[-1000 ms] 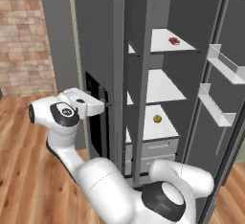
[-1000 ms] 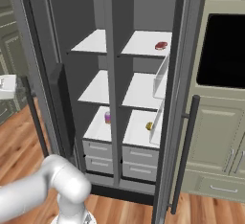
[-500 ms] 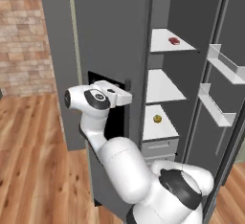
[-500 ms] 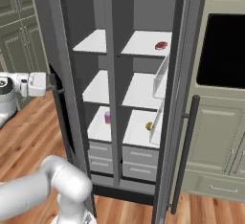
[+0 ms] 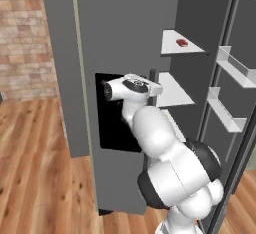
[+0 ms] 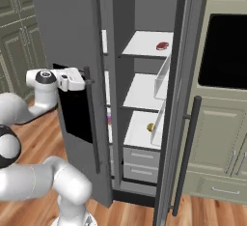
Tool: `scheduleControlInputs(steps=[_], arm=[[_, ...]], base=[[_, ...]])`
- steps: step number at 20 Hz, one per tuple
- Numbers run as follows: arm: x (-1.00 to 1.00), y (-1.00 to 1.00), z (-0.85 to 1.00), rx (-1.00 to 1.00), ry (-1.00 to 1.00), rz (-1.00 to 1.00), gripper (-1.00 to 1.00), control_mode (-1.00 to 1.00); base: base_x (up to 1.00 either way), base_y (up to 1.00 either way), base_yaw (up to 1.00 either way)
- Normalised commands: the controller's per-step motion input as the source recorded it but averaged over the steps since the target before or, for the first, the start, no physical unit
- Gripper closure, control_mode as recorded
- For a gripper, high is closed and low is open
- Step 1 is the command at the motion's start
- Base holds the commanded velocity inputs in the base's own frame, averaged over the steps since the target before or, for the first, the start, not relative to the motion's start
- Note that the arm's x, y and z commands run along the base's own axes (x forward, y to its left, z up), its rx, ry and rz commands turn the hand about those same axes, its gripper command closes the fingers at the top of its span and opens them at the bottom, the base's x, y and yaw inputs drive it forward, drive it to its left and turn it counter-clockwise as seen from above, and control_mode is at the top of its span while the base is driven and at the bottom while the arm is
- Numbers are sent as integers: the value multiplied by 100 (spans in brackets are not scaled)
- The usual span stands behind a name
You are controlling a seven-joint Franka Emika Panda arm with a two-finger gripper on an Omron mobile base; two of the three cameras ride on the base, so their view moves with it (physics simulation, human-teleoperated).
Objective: Pick up the frozen steak from the freezer, place it on any shelf in the fridge, and close the fridge and freezer doors when done.
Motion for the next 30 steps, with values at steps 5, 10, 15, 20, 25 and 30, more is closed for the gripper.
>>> scheduleControlInputs(steps=[5, 10, 15, 20, 25, 30], arm=[[100, -56, 11, 0, 0, 0, -100, -100], [94, -48, 4, 0, 0, 0, -100, -100], [63, -23, 0, 2, 5, 0, -100, -100], [7, 6, 84, 0, -1, 5, -100, -100], [-10, 2, 100, -5, -4, 12, -100, -100], [-100, 0, 63, 2, 12, 4, -100, -100]], base=[[0, 0, 0], [0, 0, 0], [0, 0, 0], [0, 0, 0], [0, 0, 0], [0, 0, 0]])
